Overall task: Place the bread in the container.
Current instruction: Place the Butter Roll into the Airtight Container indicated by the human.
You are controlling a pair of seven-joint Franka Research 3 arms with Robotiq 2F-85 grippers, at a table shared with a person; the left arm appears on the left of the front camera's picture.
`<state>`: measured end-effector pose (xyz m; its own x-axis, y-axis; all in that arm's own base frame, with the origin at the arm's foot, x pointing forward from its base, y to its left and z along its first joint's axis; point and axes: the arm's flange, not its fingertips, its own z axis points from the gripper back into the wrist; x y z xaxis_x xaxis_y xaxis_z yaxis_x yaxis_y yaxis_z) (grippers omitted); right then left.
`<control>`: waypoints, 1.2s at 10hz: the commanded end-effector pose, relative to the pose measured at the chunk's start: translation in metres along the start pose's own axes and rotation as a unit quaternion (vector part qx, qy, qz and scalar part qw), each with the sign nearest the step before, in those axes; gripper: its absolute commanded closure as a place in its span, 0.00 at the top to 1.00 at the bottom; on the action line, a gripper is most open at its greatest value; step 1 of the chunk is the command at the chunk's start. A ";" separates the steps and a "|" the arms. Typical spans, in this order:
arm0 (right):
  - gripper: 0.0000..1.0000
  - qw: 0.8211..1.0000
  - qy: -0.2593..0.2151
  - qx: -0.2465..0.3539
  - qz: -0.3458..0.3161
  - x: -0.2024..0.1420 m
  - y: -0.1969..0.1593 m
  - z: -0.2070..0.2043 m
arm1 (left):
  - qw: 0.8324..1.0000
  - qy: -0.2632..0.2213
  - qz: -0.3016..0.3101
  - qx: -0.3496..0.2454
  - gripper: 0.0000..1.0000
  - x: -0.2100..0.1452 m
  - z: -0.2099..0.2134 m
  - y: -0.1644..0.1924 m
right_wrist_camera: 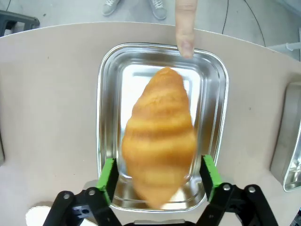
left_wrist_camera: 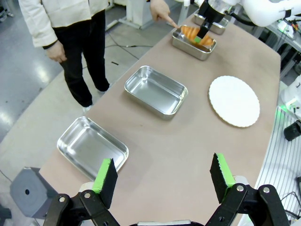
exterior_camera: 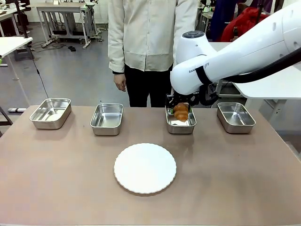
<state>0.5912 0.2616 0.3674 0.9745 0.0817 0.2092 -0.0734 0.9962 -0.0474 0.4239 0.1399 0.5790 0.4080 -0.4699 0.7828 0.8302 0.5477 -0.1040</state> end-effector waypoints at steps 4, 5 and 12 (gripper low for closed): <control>1.00 0.999 0.021 -0.018 -0.035 -0.002 0.005 0.009 | 1.000 -0.005 -0.003 -0.003 1.00 0.001 0.001 -0.001; 1.00 1.000 -0.002 0.001 -0.002 0.001 0.000 0.002 | 1.000 -0.005 -0.003 -0.003 1.00 0.001 0.001 -0.001; 1.00 1.000 -0.002 0.001 -0.002 0.001 0.000 0.002 | 1.000 -0.005 -0.003 -0.003 1.00 0.001 0.001 -0.001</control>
<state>0.5906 0.2628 0.3692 0.9775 0.0684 0.1997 -0.0596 0.9970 -0.0496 0.4239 0.1399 0.5790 0.4080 -0.4699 0.7828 0.8302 0.5477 -0.1039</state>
